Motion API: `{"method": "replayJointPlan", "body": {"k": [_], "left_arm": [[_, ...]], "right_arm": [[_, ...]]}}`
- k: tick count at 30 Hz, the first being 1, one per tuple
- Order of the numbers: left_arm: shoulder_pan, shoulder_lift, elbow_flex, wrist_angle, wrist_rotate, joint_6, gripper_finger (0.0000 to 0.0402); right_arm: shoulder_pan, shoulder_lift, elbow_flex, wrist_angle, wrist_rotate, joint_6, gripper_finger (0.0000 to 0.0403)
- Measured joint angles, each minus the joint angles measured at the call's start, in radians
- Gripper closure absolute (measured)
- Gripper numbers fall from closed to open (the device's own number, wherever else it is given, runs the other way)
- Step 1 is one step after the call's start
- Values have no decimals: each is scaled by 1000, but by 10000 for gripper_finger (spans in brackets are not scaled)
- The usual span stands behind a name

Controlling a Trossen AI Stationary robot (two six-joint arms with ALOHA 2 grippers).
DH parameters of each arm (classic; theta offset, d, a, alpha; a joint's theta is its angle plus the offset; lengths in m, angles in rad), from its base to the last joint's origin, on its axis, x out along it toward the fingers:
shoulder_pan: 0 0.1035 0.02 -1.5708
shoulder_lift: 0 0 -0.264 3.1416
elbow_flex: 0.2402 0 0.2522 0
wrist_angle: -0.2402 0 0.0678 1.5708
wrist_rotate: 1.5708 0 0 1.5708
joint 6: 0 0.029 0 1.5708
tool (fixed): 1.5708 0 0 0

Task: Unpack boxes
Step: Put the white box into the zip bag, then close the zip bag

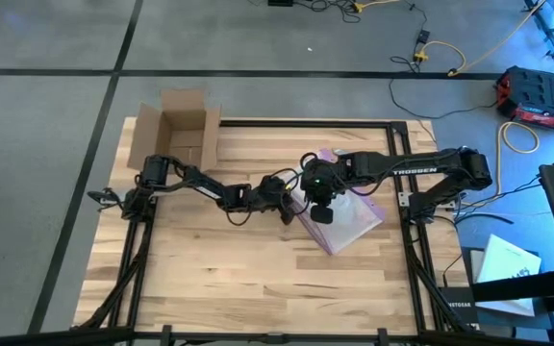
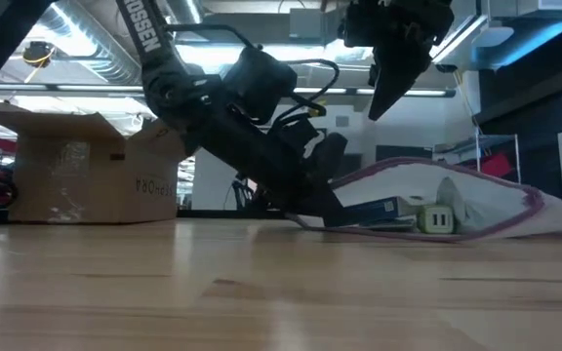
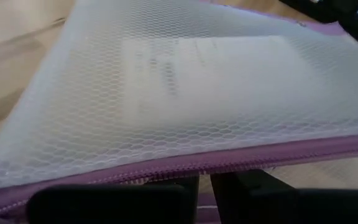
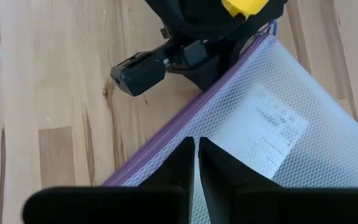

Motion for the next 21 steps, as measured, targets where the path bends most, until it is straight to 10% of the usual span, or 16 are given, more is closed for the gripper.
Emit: {"method": "replayJointPlan", "body": {"k": [12, 21], "left_arm": [[-27, -10, 0, 38, 399, -16, 381], [-73, -159, -153, -31, 402, -5, 381]], "right_arm": [[0, 0, 0, 14, 0, 0, 393], [0, 0, 0, 45, 5, -43, 393]]}}
